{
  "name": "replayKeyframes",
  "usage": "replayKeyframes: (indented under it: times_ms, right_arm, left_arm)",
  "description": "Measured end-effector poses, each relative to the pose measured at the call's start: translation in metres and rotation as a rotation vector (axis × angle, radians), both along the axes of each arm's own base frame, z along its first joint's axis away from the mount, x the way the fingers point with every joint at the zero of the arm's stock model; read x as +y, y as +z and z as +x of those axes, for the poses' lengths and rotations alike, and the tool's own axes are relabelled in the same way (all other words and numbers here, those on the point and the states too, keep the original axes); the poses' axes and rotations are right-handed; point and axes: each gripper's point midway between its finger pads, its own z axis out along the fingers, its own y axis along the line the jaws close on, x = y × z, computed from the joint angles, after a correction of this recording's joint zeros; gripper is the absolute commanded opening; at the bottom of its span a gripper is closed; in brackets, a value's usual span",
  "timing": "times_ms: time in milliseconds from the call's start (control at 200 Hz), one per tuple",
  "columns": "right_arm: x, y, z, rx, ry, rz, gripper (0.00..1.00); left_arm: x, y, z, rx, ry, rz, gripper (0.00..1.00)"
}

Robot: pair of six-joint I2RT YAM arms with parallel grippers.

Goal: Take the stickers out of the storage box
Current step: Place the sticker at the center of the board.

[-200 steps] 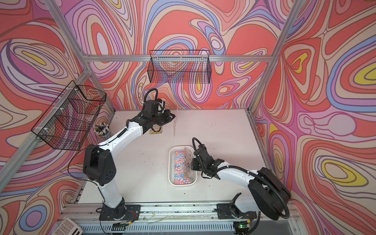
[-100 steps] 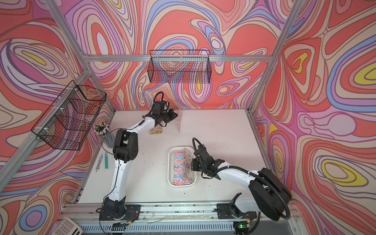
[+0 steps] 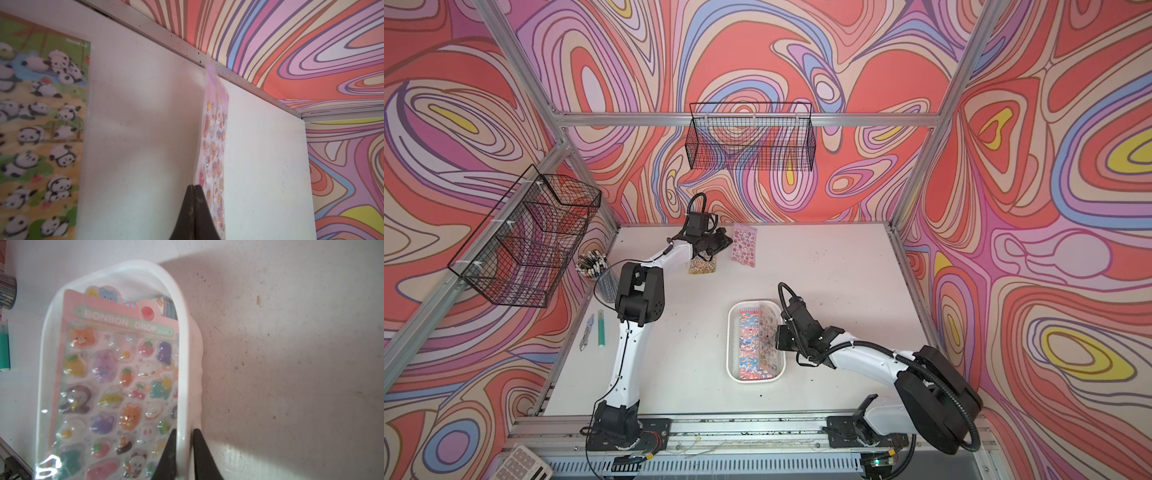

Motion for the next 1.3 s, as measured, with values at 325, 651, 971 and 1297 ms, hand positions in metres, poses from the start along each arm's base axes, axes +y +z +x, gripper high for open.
replayKeyframes:
  times_ms: [325,651,971,1297]
  right_arm:
    - [0.000,0.000,0.000,0.000,0.000,-0.001,0.15]
    - [0.000,0.000,0.000,0.000,0.000,-0.001,0.14]
    - [0.000,0.000,0.000,0.000,0.000,-0.002,0.18]
    - [-0.002,-0.002,-0.002,0.010,0.000,-0.013,0.25]
  left_arm:
    - [0.026,-0.029,-0.019,0.071,0.036,0.062,0.00]
    - [0.048,-0.016,-0.013,0.038,0.049,0.105,0.00]
    - [0.053,-0.013,-0.013,0.029,0.061,0.140,0.11]
    - [0.059,0.003,-0.014,0.007,0.073,0.171,0.27]
